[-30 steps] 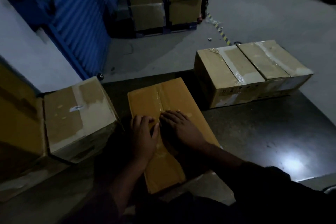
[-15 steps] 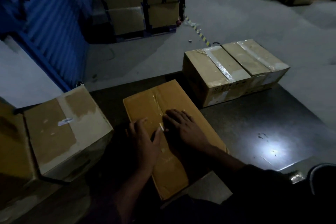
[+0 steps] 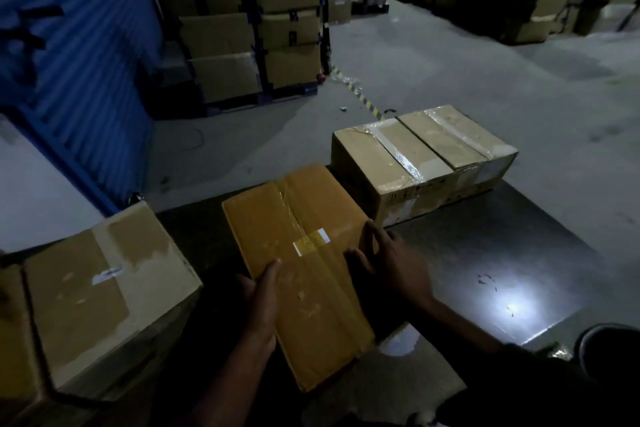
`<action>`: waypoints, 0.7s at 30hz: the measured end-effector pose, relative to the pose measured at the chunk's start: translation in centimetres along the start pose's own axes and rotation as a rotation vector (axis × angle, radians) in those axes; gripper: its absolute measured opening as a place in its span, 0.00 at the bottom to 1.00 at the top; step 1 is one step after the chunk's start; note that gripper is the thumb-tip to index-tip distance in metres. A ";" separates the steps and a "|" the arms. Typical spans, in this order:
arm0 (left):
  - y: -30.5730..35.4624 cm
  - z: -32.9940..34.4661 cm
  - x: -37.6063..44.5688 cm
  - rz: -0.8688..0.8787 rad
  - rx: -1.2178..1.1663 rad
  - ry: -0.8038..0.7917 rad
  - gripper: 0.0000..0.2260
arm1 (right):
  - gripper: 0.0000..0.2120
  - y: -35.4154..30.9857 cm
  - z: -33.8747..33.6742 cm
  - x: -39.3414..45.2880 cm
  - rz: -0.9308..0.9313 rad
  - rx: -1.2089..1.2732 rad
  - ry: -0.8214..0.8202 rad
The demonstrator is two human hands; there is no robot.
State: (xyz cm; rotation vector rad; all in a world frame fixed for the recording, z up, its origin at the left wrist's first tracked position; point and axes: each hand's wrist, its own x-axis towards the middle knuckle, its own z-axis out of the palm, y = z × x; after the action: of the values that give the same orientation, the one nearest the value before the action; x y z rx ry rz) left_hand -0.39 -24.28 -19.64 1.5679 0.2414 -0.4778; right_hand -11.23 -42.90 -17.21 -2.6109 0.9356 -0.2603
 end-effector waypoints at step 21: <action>18.8 29.6 -1.2 0.441 -0.095 -0.251 0.25 | 0.35 15.9 -24.1 16.8 -0.085 0.141 0.439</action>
State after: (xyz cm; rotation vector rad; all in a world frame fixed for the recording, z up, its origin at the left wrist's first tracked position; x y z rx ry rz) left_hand 2.26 -54.60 -2.13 1.3995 -0.2676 -0.3054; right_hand -14.46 -71.55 -0.33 -2.5095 0.8992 -0.9154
